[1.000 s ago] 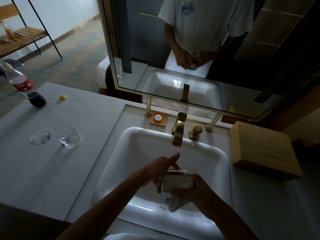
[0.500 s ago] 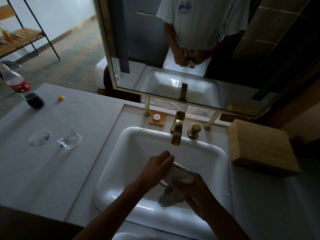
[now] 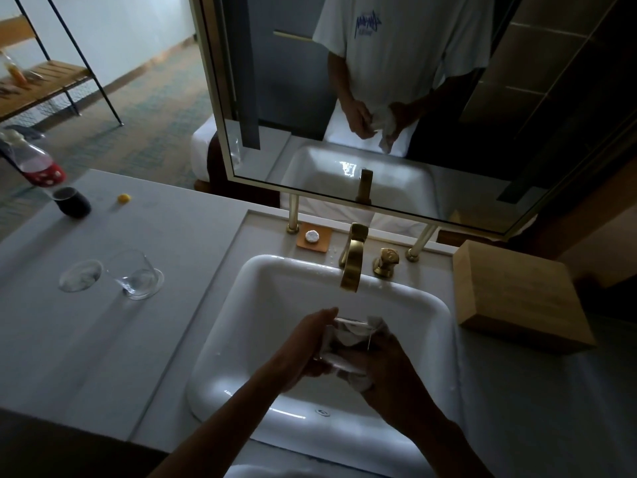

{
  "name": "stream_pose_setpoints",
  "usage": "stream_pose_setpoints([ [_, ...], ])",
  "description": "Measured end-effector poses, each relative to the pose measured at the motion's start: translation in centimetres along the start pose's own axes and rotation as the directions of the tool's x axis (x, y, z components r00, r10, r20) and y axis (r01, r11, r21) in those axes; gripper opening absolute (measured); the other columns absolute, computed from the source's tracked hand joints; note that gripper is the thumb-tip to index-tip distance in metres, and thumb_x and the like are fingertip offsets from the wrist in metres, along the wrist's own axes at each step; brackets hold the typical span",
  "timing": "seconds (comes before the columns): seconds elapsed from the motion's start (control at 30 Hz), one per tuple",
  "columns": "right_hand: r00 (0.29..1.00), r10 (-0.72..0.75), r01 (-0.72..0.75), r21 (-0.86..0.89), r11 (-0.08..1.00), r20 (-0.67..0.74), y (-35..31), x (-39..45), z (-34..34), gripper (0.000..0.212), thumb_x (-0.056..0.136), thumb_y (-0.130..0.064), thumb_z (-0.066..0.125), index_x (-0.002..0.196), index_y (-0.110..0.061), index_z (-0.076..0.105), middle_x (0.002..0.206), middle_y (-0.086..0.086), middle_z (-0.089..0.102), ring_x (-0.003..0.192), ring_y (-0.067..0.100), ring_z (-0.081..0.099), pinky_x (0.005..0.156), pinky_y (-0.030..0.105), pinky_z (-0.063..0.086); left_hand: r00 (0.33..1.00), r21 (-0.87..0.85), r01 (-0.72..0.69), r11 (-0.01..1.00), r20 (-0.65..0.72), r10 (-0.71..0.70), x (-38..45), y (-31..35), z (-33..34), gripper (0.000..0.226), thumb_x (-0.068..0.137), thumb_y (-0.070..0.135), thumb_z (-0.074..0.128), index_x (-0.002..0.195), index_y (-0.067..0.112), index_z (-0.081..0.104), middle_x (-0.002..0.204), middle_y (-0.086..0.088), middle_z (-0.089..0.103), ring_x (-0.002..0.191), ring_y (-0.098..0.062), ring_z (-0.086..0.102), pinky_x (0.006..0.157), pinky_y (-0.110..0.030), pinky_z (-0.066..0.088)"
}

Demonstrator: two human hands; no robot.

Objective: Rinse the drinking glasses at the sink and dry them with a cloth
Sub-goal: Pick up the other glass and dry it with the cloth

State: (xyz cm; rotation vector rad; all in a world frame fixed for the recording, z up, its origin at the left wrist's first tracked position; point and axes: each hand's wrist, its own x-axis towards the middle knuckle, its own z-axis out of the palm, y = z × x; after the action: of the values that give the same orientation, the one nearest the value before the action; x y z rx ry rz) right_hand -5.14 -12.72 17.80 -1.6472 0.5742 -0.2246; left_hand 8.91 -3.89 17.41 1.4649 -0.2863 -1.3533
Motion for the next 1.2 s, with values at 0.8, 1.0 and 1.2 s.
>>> stream_pose_setpoints([
  [0.8, 0.998, -0.032, 0.024, -0.124, 0.992, -0.057, 0.1, -1.3, 1.1, 0.037, 0.083, -0.023, 0.076, 0.117, -0.033, 0.068, 0.109, 0.005, 0.074, 0.097, 0.021, 0.073, 0.092, 0.040, 0.058, 0.842, 0.380, -0.495, 0.781, -0.013, 0.540, 1.0, -2.5, -0.7, 0.034, 0.101, 0.040, 0.045, 0.095, 0.010, 0.058, 0.073, -0.005, 0.061, 0.055, -0.009, 0.058, 0.043, -0.022, 0.041],
  [1.0, 0.975, 0.194, -0.210, 0.179, 0.961, 0.104, -1.6, -1.9, 0.1, 0.025, 0.091, -0.017, 0.067, 0.097, 0.007, 0.068, 0.079, 0.032, 0.072, 0.075, 0.047, 0.071, 0.075, 0.060, 0.057, 0.764, 0.537, -0.588, 0.605, 0.125, 0.633, 1.2, -2.9, -1.5, 0.030, 0.099, 0.046, 0.045, 0.100, 0.020, 0.059, 0.081, -0.004, 0.063, 0.066, -0.015, 0.059, 0.051, -0.025, 0.044],
  [1.2, 0.955, -0.289, 0.268, -0.601, 0.753, 0.064, 2.7, -1.0, 0.9, 0.052, 0.075, -0.002, 0.074, 0.119, -0.030, 0.067, 0.125, -0.004, 0.065, 0.115, 0.010, 0.055, 0.096, 0.038, 0.052, 0.997, 0.026, -0.049, 0.998, 0.057, 0.048, -0.1, -1.8, -1.2, 0.039, 0.096, 0.053, 0.049, 0.096, 0.016, 0.063, 0.080, -0.010, 0.061, 0.063, -0.018, 0.054, 0.055, -0.024, 0.041],
])
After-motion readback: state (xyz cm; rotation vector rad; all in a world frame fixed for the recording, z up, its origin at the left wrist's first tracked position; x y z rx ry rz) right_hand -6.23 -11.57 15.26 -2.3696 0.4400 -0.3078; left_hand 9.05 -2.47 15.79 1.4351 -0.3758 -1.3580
